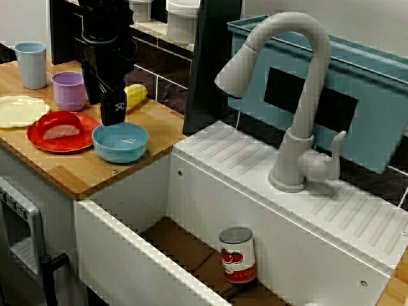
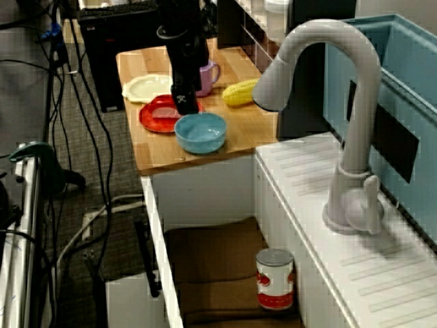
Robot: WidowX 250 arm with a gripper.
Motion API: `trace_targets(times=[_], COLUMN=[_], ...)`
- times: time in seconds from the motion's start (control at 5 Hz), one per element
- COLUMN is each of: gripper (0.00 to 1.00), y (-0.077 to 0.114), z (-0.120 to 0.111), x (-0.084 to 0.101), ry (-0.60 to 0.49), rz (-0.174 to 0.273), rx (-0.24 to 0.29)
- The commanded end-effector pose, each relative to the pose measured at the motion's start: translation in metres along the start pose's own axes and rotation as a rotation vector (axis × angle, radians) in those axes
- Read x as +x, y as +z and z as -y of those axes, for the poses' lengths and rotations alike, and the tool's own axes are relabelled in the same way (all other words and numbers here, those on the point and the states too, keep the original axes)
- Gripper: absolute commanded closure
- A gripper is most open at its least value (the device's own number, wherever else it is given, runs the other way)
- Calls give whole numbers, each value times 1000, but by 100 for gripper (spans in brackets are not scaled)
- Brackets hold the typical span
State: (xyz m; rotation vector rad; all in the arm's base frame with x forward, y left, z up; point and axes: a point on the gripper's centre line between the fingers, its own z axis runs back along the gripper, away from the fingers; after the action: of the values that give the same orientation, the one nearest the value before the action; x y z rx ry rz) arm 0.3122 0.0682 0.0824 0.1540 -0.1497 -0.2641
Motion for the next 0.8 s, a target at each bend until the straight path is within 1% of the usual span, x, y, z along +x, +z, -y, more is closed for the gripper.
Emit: trace_targets(times=[0.0, 0.2, 0.4, 0.6], gripper=[0, 0, 0, 0], y=[20, 16, 9, -1], z=[-25, -30, -36, -43], x=[8, 6, 3, 0], ry=[175, 134, 122, 77], rz=[25, 37, 47, 67], rx=[61, 95, 121, 155])
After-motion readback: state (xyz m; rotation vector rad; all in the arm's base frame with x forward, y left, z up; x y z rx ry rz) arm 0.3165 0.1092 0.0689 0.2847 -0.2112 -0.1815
